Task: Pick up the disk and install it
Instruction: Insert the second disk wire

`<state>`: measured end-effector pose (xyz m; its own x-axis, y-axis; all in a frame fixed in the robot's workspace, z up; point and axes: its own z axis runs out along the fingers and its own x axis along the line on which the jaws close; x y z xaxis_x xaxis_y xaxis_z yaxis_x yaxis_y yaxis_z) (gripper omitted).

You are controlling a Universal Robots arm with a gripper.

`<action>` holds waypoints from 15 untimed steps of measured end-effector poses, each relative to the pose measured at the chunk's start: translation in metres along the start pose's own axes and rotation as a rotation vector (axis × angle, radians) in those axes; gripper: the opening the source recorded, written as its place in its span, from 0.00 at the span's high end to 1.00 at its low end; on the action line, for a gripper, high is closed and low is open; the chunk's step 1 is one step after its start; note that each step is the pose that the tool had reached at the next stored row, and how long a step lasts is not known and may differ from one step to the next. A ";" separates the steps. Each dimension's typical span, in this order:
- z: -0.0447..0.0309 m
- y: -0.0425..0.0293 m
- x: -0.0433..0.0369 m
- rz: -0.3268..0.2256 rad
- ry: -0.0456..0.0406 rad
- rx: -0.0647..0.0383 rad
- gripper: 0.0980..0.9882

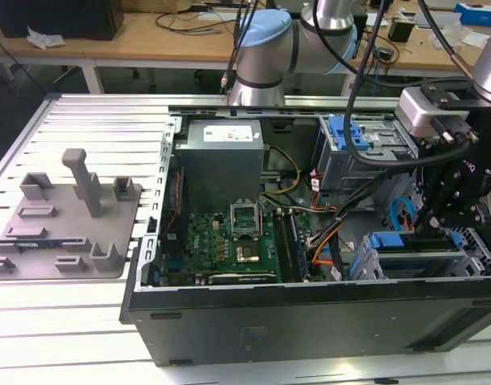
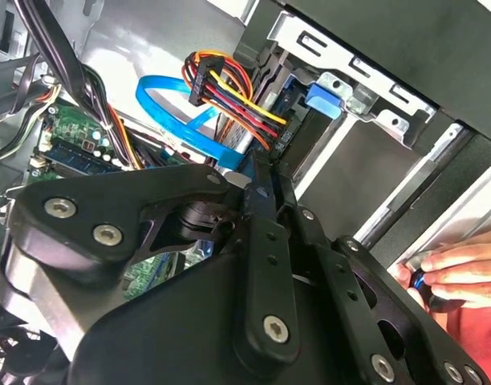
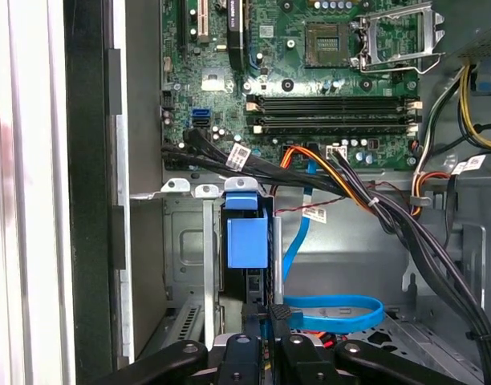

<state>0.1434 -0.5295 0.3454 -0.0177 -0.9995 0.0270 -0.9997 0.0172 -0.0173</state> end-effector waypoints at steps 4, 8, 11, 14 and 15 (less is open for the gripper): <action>0.0010 -0.0002 -0.0004 -0.006 -0.0002 0.000 0.93; 0.0033 -0.0001 -0.0004 -0.021 -0.0003 0.001 0.93; 0.0039 0.0003 -0.0005 -0.026 -0.0005 0.001 0.93; 0.0043 0.0008 -0.0005 -0.029 -0.0004 0.001 0.93; 0.0044 0.0009 -0.0005 -0.030 -0.0005 0.001 0.93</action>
<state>0.1426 -0.5292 0.3410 0.0124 -0.9996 0.0270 -0.9998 -0.0129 -0.0179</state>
